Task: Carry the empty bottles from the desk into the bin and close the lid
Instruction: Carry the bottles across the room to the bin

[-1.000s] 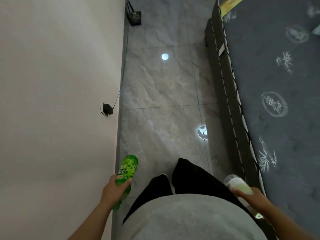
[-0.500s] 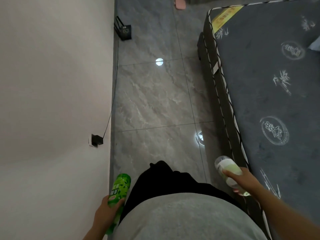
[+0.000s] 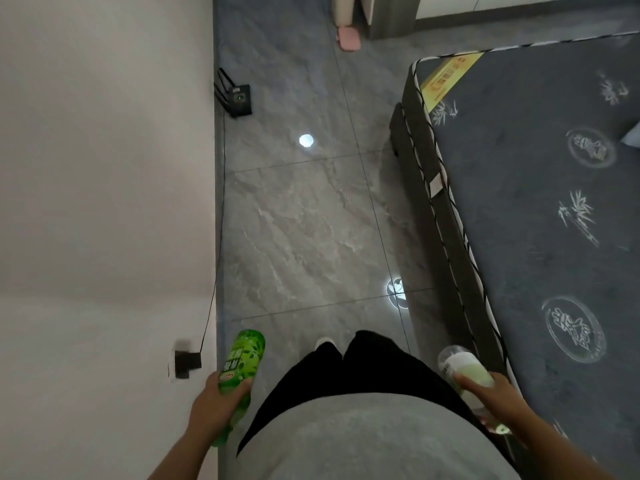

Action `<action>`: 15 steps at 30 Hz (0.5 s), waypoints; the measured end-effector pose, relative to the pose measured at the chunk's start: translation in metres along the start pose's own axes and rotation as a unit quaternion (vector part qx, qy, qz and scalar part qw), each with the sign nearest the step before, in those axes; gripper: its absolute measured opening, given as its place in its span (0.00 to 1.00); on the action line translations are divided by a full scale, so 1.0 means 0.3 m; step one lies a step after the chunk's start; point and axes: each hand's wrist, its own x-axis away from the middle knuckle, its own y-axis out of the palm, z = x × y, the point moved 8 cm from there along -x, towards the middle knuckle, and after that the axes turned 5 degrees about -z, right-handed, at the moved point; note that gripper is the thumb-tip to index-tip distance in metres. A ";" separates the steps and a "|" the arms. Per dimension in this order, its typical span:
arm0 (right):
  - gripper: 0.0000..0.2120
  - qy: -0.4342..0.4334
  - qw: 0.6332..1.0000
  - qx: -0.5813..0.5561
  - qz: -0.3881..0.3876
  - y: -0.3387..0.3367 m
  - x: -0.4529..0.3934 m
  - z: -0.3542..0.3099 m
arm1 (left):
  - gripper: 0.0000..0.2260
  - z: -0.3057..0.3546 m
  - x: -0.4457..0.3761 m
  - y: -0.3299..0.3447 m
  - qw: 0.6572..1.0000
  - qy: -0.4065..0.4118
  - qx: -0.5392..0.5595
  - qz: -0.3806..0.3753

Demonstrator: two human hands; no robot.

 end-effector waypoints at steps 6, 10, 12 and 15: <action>0.29 0.040 0.998 -0.041 0.016 -0.087 -0.048 -0.147 | 0.29 0.315 -0.162 -0.101 0.999 0.041 -0.016 0.002; 0.32 0.039 0.999 -0.022 0.007 -0.131 -0.145 -0.330 | 0.28 0.461 -0.253 -0.131 0.999 0.038 -0.030 0.014; 0.33 0.022 1.000 -0.011 0.010 -0.172 -0.189 -0.465 | 0.28 0.501 -0.291 -0.135 0.999 0.023 -0.029 0.018; 0.33 -0.016 1.000 -0.010 0.023 -0.241 -0.256 -0.690 | 0.29 0.535 -0.320 -0.135 1.000 -0.012 -0.008 0.023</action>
